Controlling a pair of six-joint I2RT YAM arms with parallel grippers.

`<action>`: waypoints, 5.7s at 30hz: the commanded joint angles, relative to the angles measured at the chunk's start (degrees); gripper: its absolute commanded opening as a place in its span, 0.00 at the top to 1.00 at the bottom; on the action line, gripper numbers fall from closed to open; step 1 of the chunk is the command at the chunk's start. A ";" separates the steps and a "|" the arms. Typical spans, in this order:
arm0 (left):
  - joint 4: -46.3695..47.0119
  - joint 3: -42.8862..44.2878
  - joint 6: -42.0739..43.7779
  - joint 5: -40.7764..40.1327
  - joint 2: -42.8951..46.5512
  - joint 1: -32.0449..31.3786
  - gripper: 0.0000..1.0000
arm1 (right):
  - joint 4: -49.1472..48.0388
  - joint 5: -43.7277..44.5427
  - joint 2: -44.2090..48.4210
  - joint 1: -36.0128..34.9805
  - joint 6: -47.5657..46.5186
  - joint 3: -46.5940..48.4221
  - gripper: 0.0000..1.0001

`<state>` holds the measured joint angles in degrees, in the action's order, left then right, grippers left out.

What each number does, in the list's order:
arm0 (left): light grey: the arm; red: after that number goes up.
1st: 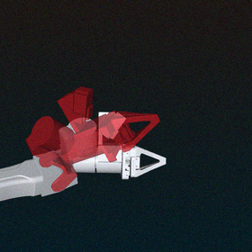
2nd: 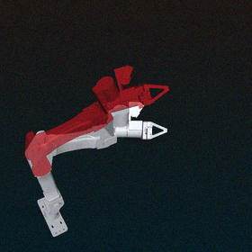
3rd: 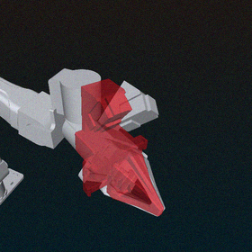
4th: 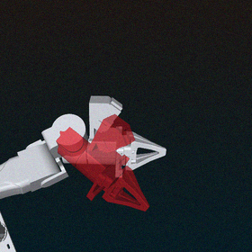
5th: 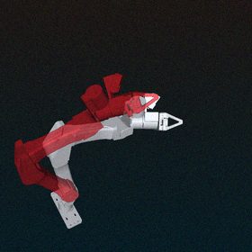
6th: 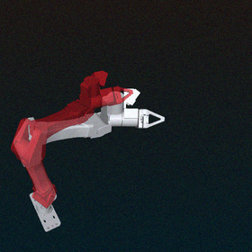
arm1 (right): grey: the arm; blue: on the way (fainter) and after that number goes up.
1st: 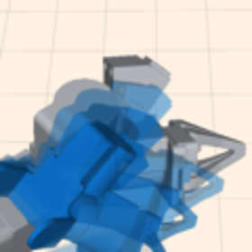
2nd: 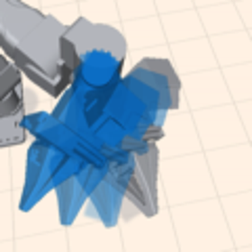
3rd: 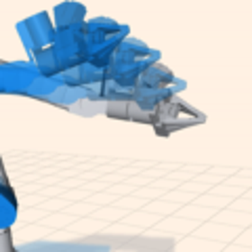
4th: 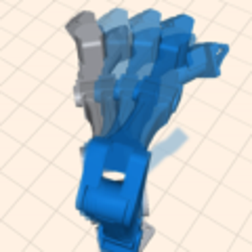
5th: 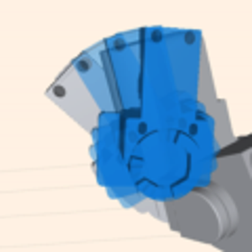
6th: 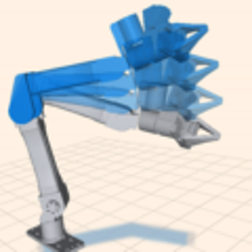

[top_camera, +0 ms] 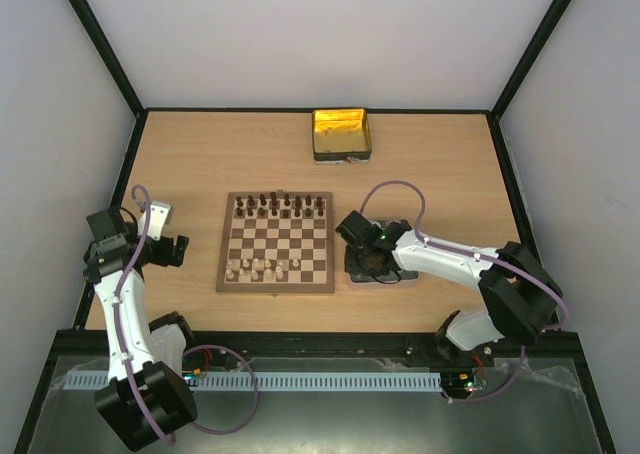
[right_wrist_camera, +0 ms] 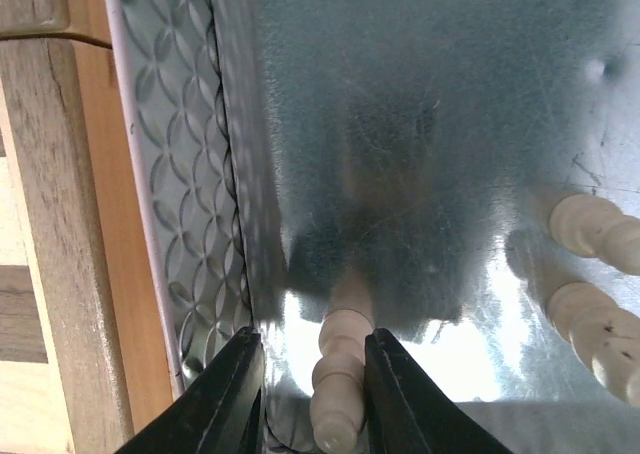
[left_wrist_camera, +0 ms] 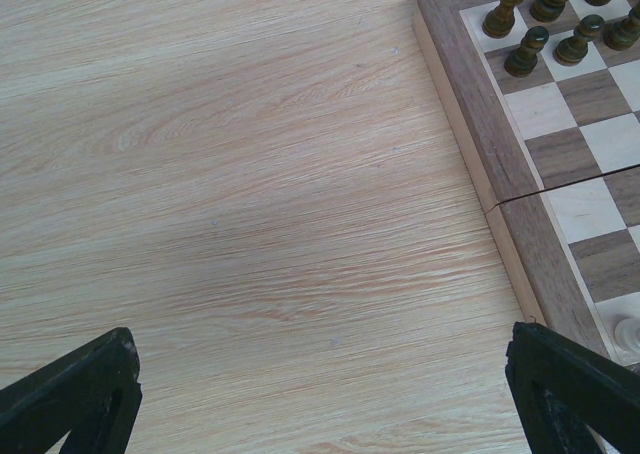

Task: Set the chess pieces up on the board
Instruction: Pick up the chess piece from the storage box, then place the chess piece on the chessboard, then adjust the chess piece on the chessboard.

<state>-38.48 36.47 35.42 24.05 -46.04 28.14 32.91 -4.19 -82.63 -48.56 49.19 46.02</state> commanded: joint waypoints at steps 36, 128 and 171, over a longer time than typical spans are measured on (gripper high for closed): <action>-0.40 -0.55 0.26 0.82 0.20 -0.11 0.01 | 14.59 9.29 -0.92 -8.37 0.26 19.36 0.90; -0.31 -0.67 0.26 0.79 -0.53 -0.16 0.01 | 10.62 8.34 -18.65 -19.12 -0.14 30.81 0.77; -0.33 -0.63 0.30 0.82 -0.62 -0.17 0.01 | 10.34 4.11 -24.19 -20.18 -1.26 39.50 0.73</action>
<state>-38.48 36.45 35.42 24.03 -46.57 28.14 42.92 -0.43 -105.58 -68.38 48.62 83.33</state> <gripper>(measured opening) 0.993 0.271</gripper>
